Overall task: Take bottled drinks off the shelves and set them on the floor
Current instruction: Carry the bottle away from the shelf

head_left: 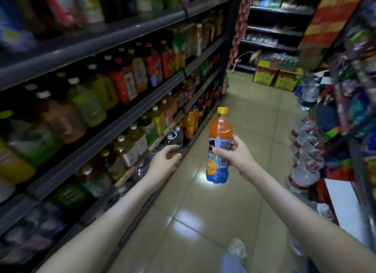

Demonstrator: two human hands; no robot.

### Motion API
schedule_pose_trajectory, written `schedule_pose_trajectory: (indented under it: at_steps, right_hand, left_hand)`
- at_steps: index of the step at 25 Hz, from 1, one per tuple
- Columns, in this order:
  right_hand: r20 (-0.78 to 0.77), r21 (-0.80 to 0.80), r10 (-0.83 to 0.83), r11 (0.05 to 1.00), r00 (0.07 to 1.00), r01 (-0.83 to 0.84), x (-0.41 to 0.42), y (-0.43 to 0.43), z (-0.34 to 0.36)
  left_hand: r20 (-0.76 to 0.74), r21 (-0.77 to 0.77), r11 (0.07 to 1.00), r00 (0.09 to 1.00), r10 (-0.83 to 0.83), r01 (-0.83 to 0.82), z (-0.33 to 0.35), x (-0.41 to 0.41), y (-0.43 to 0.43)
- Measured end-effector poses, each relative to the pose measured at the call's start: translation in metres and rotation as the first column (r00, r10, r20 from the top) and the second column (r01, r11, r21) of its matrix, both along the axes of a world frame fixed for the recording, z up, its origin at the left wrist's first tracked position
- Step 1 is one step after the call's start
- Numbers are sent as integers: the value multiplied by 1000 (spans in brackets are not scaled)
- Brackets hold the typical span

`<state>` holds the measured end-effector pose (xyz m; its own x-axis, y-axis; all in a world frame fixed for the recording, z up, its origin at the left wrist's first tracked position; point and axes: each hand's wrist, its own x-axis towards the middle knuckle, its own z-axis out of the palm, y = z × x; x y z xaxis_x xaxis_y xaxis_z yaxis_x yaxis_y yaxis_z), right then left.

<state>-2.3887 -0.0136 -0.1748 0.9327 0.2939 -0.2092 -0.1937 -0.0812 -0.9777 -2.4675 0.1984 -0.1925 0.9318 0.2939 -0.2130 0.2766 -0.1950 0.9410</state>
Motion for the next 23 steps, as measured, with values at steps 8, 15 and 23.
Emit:
schedule_pose_trajectory:
  at_steps: [8, 15, 23]
  right_hand:
    - [-16, -24, -9, 1000, 1000, 8, 281, -106, 5]
    - [-7, 34, -27, 999, 1000, 27, 523, -136, -11]
    - [116, 60, -132, 990, 984, 126, 837, -171, 23]
  left_hand:
    - [-34, 90, 995, 999, 38, -35, 1, 258, -111]
    - [-54, 195, 979, 995, 79, -67, -8, 485, -134]
    - [19, 365, 931, 1000, -2, -5, 37, 809, -177]
